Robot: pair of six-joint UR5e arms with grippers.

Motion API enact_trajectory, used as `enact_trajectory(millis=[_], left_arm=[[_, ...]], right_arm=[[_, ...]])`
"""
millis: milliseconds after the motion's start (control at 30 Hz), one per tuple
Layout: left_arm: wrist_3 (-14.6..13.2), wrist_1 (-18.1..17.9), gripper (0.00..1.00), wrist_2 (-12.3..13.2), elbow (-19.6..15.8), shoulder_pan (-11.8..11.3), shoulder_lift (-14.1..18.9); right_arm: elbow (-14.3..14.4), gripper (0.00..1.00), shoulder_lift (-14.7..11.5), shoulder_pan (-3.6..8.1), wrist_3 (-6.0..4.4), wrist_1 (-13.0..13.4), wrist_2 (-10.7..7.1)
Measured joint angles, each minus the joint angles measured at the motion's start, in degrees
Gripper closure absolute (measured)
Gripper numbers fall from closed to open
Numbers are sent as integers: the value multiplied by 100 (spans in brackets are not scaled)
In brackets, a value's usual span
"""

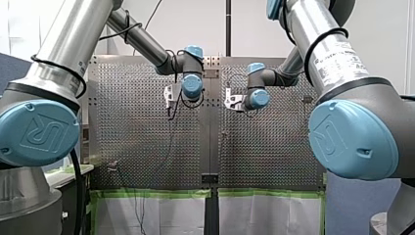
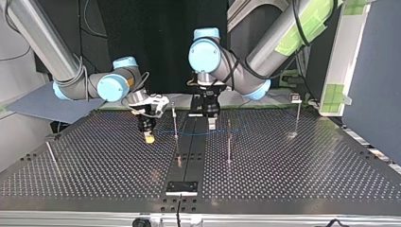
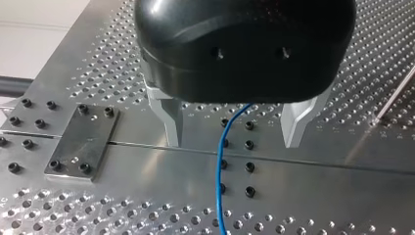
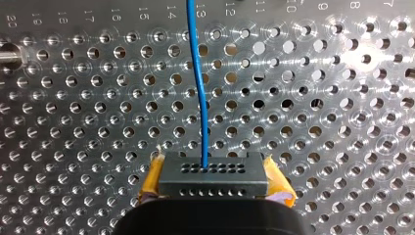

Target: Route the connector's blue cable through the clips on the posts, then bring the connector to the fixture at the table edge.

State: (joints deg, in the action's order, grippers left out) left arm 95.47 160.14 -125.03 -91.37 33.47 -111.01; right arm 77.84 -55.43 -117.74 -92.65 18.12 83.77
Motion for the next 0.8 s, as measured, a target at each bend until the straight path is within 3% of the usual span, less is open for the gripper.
enact_trajectory(millis=[400,800], left_arm=[[64,-84,0,117,215,53,-451],[33,36,0,-123,575,29,-512]], right_arm=[[-1,100,0,5,15,-9,0],[-1,100,0,17,18,-7,0]])
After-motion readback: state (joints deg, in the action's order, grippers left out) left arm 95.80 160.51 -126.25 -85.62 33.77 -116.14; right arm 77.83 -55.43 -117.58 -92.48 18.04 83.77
